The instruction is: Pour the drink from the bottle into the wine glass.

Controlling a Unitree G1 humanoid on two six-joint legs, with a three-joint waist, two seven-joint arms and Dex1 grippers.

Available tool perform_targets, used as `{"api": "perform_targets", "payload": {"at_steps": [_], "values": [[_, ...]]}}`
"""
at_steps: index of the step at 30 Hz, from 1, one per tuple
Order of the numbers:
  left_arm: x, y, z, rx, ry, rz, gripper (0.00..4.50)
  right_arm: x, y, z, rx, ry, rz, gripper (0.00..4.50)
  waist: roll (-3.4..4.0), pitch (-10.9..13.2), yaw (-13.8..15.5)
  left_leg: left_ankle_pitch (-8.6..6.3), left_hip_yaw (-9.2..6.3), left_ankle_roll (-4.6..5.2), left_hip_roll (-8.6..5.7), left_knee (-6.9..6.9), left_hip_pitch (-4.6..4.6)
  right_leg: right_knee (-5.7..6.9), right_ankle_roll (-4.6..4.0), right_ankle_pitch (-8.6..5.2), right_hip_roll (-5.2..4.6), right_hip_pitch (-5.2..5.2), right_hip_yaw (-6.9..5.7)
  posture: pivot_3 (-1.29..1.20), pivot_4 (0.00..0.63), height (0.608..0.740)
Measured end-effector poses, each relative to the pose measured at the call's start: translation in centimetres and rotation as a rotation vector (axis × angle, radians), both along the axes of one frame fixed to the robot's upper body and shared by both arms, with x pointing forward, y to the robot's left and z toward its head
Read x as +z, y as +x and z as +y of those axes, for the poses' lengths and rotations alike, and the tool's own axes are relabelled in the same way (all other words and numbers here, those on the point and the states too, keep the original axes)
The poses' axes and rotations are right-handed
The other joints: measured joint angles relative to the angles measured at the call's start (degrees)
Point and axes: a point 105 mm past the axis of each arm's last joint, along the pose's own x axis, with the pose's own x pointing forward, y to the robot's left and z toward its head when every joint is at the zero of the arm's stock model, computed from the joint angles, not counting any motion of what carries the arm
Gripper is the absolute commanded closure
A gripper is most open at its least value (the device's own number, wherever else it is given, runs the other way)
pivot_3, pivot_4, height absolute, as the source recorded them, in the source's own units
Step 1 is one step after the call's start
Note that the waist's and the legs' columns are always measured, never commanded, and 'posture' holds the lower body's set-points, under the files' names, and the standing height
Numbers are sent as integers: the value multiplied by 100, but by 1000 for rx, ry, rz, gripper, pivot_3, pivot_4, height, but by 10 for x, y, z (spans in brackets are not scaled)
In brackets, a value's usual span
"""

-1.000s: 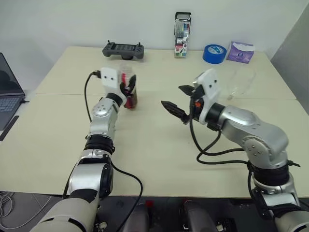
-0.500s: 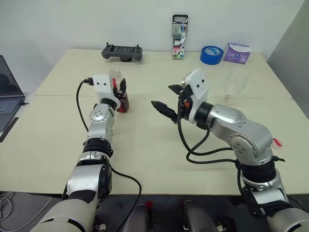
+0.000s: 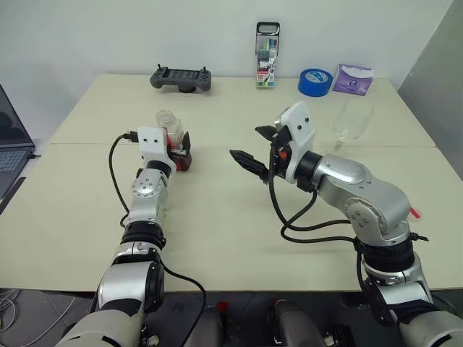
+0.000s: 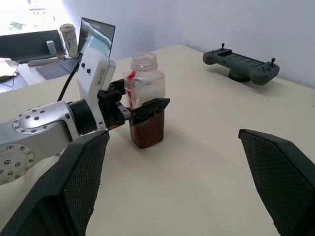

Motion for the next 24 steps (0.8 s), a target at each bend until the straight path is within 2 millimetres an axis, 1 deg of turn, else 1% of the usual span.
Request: {"api": "perform_targets", "payload": {"at_steps": [6,9,15,19,22,24], "values": [[-14,-11,4,-4,-5,46,29,1,4,-5,-25,5,-3,0,0,0,-2,0,1,0,2,0,1,0,0,0,0,0,1,0,150,740],[-24,-18,3,-4,-10,77,29,2,5,-6,-33,2,-14,0,0,0,1,0,0,0,2,0,0,0,0,0,0,0,1,0,150,740],[-35,-36,-3,-18,-29,108,29,2,6,-8,-43,0,-23,0,1,0,2,0,2,0,3,0,1,0,0,0,-1,1,3,0,150,740],[-46,-48,-11,-36,-52,146,29,2,9,-11,-53,-6,-27,0,1,-1,6,0,3,0,3,1,1,0,-1,0,-1,1,4,0,150,740],[-51,-60,-17,-53,-33,167,29,0,11,-19,-80,-9,-33,0,0,-1,7,0,2,0,4,1,0,-1,-1,0,-2,2,7,0,150,740],[-54,-70,-16,-48,-23,178,29,-4,14,-31,-114,0,-25,0,0,-2,9,0,4,0,5,0,1,-3,-1,0,-2,4,9,0,150,740]]}}
